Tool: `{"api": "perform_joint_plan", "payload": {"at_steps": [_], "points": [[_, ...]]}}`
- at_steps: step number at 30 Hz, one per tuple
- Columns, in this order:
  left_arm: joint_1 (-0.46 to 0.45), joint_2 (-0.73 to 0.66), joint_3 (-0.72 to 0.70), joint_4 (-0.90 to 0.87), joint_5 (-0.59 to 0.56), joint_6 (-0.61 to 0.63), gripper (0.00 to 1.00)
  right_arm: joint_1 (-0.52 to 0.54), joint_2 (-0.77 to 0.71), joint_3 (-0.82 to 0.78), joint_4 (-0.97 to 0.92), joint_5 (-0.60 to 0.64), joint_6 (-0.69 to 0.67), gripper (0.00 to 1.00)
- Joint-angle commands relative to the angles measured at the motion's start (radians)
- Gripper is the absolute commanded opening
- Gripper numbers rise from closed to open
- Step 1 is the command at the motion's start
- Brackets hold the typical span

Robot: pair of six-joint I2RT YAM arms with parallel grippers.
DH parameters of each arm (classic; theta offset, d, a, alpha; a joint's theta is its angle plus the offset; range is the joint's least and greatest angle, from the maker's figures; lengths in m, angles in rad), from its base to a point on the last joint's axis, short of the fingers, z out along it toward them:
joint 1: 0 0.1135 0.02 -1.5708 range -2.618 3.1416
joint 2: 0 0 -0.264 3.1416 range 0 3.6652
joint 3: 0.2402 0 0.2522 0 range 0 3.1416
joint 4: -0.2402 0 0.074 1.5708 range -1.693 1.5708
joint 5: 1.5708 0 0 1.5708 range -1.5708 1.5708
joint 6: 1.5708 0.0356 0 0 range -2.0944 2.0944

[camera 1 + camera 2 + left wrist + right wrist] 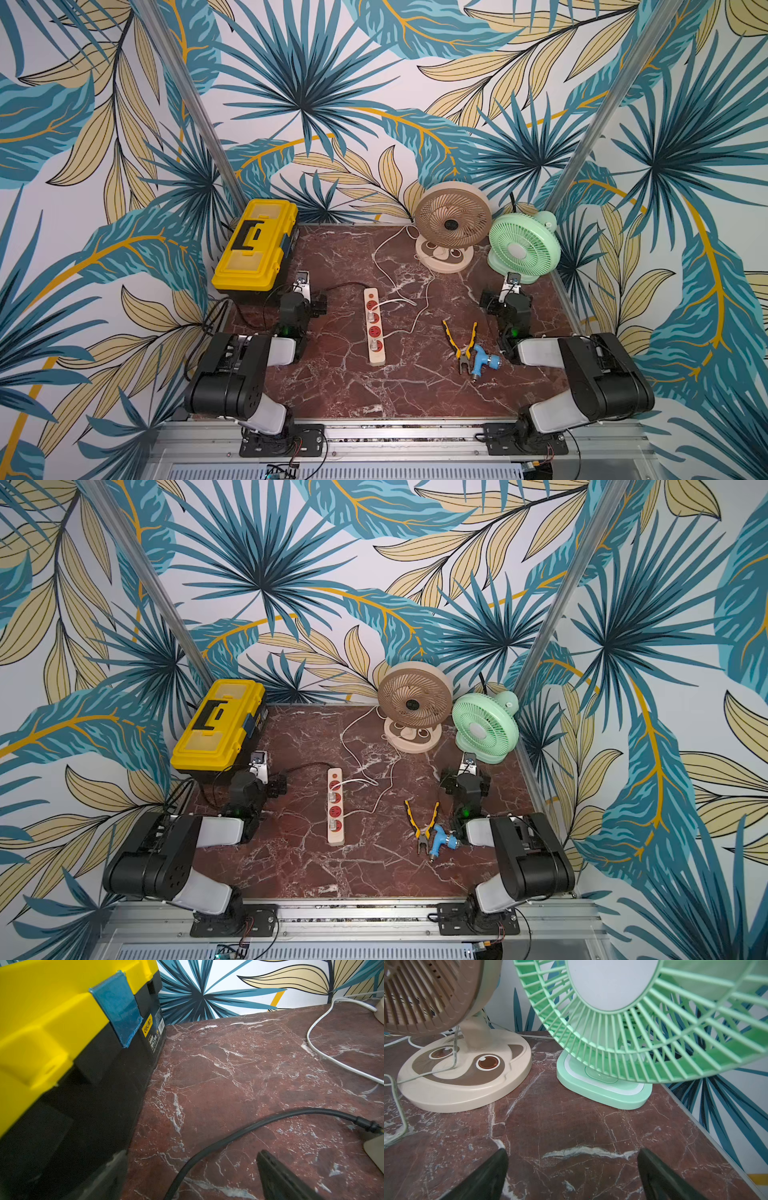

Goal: Unplug the desk fan from the power strip
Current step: Remove the plug from the socket.

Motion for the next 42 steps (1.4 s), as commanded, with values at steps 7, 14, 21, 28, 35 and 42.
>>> {"api": "perform_joint_plan", "payload": {"at_steps": [7, 14, 21, 28, 35, 42], "points": [[0.001, -0.008, 0.028, 0.021, 0.014, 0.007, 1.0, -0.003, -0.004, 0.004, 0.015, -0.008, -0.004, 1.0], [-0.023, -0.043, 0.037, -0.014, -0.088, -0.001, 1.0, -0.003, -0.057, 0.013, -0.048, 0.009, 0.003, 1.0], [-0.055, -0.257, 0.294, -0.622, -0.255, -0.241, 1.0, 0.005, -0.359, 0.119, -0.459, -0.061, 0.081, 0.99], [0.101, -0.213, 0.491, -1.007, 0.236, -0.694, 1.0, 0.004, -0.498, 0.282, -0.889, -0.287, 0.489, 1.0], [-0.043, -0.027, 0.67, -1.233, 0.39, -0.703, 1.0, 0.234, -0.472, 0.34, -0.988, -0.34, 0.466, 0.99], [-0.205, 0.153, 0.845, -1.414, 0.408, -0.748, 1.0, 0.482, -0.378, 0.404, -1.05, -0.215, 0.484, 0.99]]}}
